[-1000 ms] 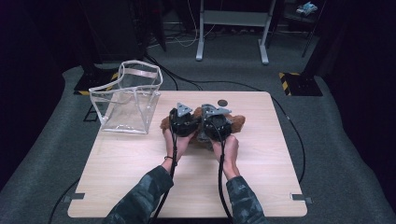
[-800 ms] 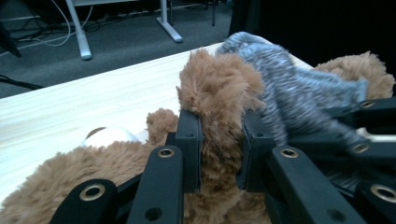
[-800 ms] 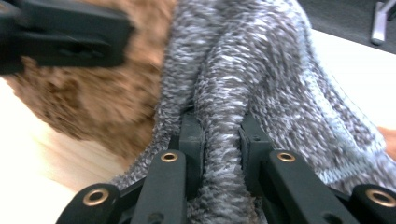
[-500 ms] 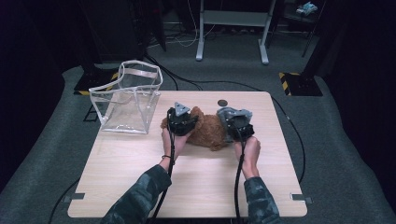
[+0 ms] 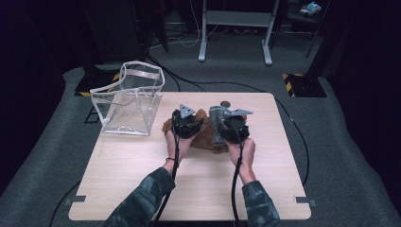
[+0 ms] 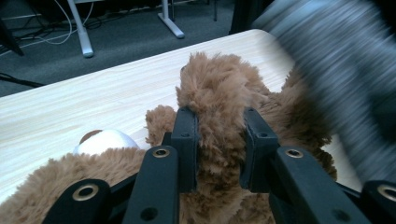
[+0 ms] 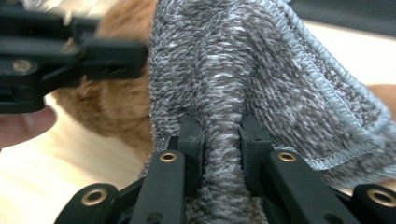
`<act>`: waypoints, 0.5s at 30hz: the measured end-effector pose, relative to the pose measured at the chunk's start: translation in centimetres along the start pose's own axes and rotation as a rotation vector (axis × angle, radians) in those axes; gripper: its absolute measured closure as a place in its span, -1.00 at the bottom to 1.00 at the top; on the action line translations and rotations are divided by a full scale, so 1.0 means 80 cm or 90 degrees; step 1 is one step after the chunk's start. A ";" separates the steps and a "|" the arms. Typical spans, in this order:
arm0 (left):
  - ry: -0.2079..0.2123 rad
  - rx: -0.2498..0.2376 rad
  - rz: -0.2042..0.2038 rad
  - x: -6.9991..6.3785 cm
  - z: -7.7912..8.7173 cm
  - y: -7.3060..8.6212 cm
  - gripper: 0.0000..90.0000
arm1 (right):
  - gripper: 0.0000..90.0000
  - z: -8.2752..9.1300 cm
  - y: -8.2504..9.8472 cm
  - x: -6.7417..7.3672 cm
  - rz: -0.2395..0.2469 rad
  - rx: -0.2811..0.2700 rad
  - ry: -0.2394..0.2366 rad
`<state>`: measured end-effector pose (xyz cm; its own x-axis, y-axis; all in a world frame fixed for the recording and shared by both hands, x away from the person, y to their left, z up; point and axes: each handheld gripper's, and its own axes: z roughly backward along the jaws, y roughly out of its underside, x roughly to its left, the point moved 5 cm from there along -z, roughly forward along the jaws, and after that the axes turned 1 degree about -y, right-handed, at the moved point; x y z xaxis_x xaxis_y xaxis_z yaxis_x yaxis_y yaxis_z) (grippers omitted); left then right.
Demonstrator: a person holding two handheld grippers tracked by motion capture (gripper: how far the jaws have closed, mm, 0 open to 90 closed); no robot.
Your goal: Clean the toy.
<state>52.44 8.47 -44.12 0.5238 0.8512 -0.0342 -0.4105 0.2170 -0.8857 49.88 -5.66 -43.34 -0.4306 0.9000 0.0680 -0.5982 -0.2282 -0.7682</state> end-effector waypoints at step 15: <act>0.001 0.005 0.000 0.005 -0.004 -0.001 0.57 | 0.66 0.000 0.017 -0.081 -0.107 0.001 0.064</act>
<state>52.91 8.65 -44.22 0.5250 0.8504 -0.0351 -0.4160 0.2204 -0.8823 51.85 -11.84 -44.85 -0.2554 0.9579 0.1314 -0.6575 -0.0724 -0.7499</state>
